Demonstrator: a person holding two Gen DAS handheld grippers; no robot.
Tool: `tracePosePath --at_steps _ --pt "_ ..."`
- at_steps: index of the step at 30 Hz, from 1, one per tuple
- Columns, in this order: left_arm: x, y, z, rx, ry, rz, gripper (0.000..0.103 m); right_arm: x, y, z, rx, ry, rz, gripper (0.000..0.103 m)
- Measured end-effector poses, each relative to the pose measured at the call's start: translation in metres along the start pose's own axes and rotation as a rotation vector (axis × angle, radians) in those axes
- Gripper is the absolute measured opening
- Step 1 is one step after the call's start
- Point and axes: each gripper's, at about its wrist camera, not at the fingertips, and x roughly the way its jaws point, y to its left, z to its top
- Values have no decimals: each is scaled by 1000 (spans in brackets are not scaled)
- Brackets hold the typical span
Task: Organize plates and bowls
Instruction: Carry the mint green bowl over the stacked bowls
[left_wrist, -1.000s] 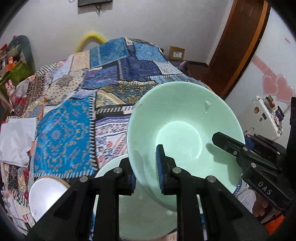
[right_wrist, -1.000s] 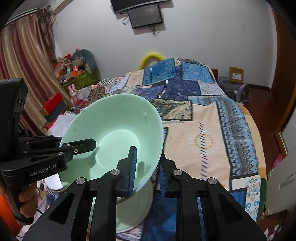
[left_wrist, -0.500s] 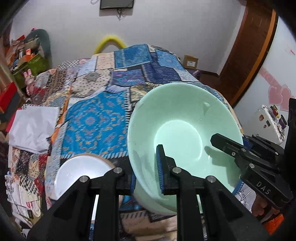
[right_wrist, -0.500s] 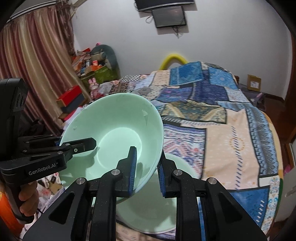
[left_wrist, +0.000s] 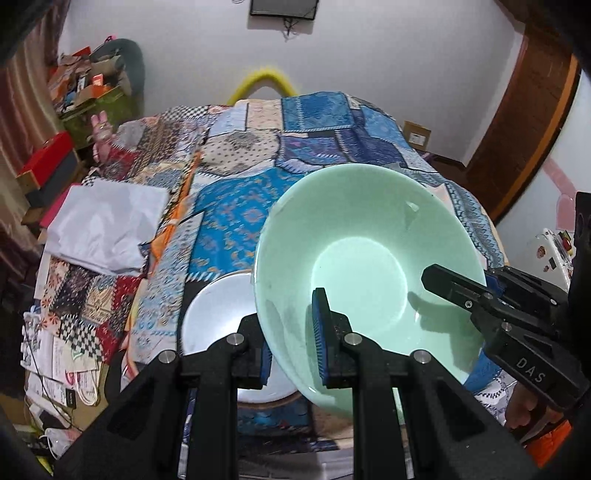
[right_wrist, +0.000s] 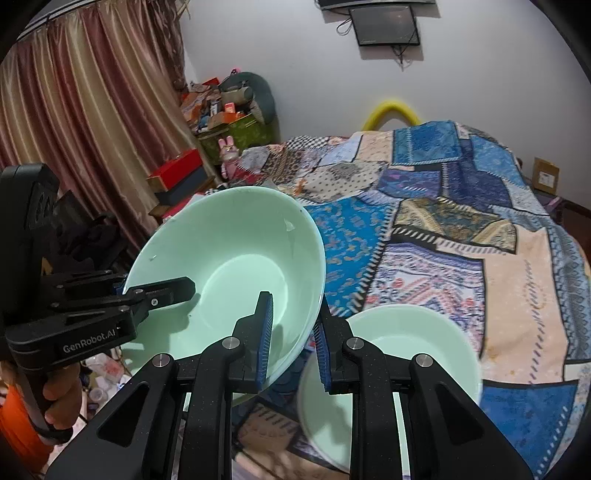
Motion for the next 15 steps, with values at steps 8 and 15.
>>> tracePosePath --at_steps 8,15 --pt "9 27 -15 -37 33 24 18 24 14 -7 -6 54 31 19" --pt "28 46 -26 -66 80 33 18 47 21 -17 9 114 47 19"
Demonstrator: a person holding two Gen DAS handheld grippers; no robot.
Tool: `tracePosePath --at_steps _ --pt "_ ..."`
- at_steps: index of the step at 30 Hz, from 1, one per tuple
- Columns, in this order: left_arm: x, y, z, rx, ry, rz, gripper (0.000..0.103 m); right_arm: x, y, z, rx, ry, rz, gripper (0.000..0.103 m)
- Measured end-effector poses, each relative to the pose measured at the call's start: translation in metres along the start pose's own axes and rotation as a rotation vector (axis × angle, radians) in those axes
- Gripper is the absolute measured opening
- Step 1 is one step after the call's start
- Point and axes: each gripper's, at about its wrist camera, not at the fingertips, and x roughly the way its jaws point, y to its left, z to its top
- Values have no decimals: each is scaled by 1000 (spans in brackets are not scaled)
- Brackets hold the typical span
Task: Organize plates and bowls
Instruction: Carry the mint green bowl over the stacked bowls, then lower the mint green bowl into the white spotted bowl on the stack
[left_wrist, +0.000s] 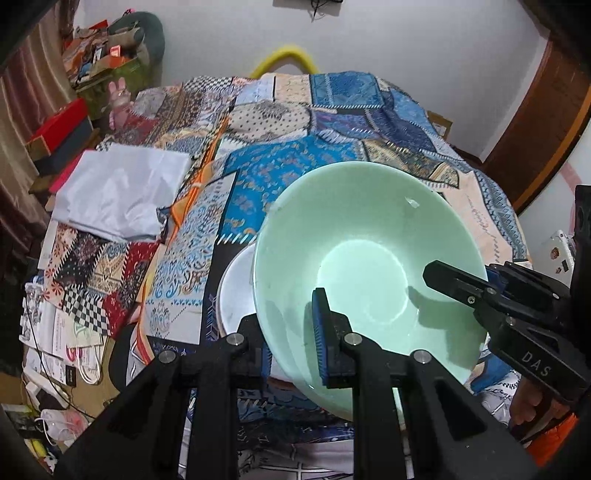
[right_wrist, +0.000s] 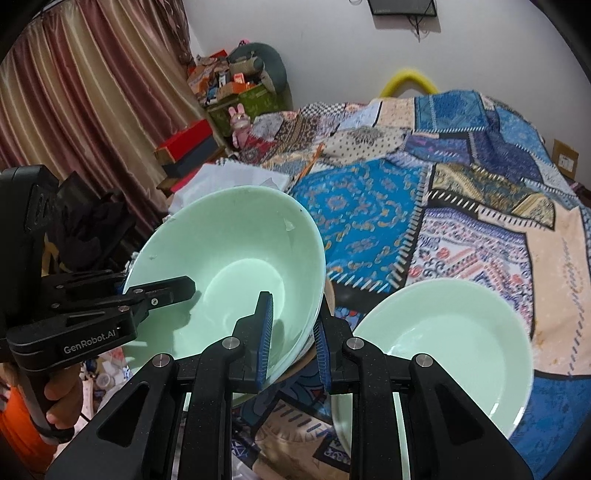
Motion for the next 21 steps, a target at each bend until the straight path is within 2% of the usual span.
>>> tracePosePath --at_steps 10,21 --pt "25 23 -11 -49 54 8 18 30 3 -10 30 68 15 19" --pt "44 34 -15 -71 86 7 18 47 3 -14 37 106 12 20"
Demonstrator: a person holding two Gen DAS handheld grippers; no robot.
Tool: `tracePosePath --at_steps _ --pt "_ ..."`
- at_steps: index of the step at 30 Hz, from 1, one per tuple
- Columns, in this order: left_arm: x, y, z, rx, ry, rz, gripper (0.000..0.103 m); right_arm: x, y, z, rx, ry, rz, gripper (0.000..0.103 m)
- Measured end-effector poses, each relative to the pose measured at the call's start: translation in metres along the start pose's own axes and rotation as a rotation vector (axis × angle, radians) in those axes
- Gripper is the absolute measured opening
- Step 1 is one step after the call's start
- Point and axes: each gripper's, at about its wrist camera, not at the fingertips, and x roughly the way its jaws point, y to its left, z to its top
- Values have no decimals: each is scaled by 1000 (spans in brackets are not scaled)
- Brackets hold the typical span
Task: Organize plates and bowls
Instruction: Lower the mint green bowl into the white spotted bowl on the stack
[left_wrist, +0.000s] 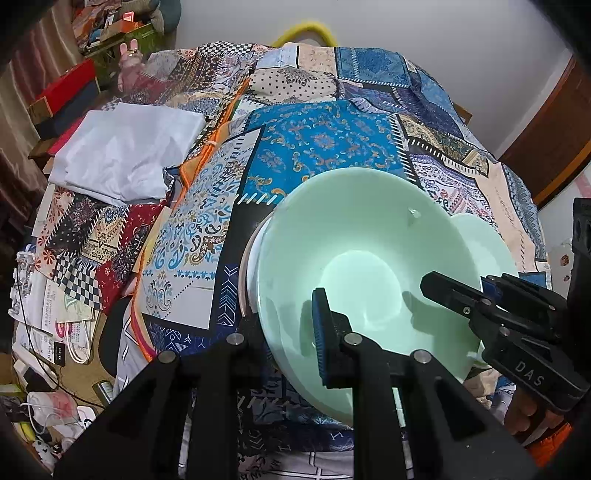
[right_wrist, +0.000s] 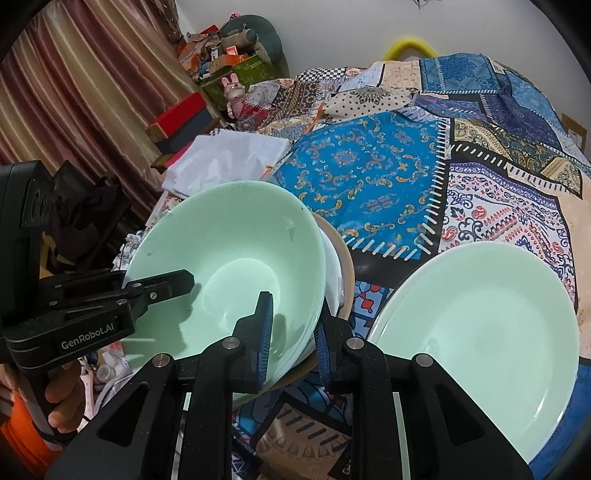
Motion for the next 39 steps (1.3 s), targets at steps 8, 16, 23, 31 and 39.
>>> tracePosePath --at_steps 8,16,23,31,39 --pt "11 5 0 -19 16 -19 18 4 2 2 -28 11 -28 22" --pt "15 5 2 -19 11 -10 18 8 8 7 -97 4 -93 22" --pt "19 8 3 -20 17 -2 18 1 -1 9 -76 -9 -107 22" --pt "19 4 7 -8 22 11 18 -7 -2 8 -77 -37 -97 23" --pt "18 -7 15 29 61 52 18 -11 -5 4 -64 -41 -78 26"
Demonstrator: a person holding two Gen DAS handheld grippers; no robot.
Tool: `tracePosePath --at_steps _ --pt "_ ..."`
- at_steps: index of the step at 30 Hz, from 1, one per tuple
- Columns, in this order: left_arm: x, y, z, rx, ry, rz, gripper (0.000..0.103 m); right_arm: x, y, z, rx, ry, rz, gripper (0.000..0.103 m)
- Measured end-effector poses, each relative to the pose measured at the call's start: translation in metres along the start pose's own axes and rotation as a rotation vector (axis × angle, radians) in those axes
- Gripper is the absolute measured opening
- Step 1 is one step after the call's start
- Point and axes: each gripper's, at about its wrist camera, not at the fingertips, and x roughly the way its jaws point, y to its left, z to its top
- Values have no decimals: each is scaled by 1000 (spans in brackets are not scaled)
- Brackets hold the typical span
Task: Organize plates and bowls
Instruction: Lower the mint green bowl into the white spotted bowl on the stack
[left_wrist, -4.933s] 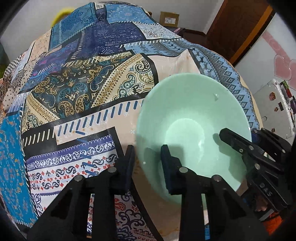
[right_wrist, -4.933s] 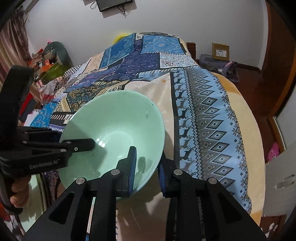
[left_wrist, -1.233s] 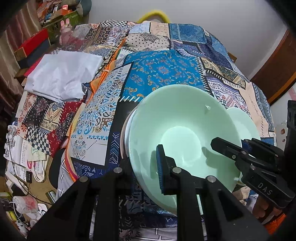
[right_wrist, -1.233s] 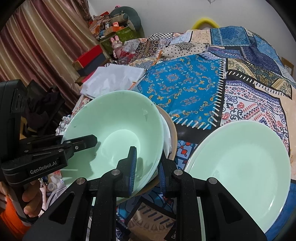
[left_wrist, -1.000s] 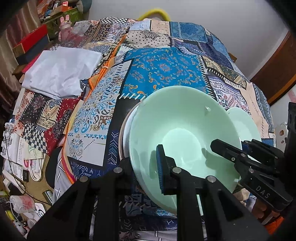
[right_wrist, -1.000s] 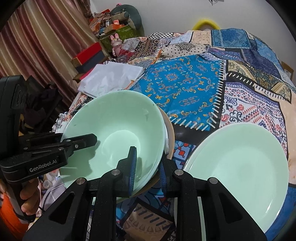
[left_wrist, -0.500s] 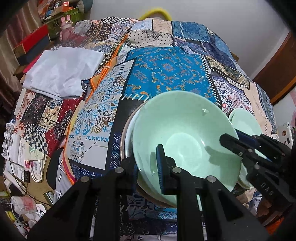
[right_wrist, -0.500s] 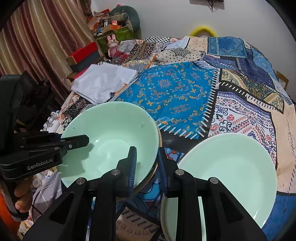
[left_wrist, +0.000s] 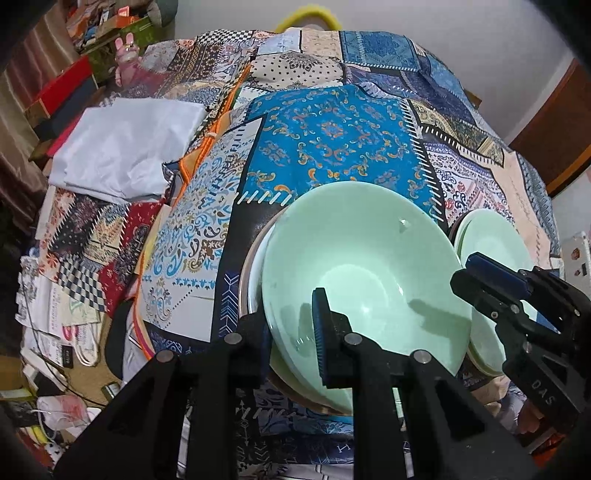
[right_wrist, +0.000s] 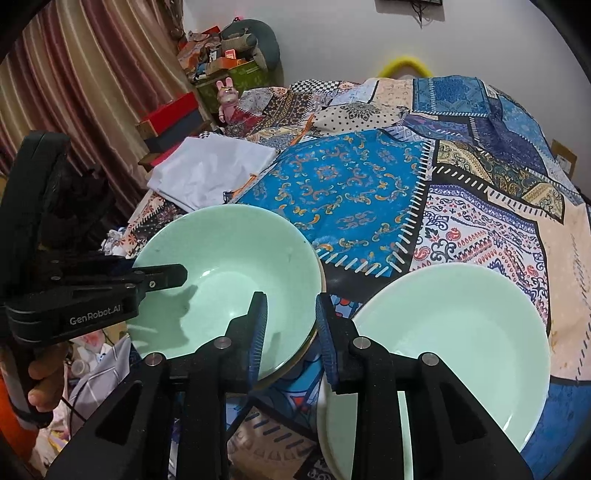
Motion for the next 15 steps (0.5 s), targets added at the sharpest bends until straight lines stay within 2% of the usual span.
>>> tracePosePath --at_steps 7,15 --pt "-4 -1 5 18 27 12 19 -5 -1 -2 4 -8 6 33" --pt "-8 2 3 9 17 -17 19 -5 -6 -3 15 -6 14 34"
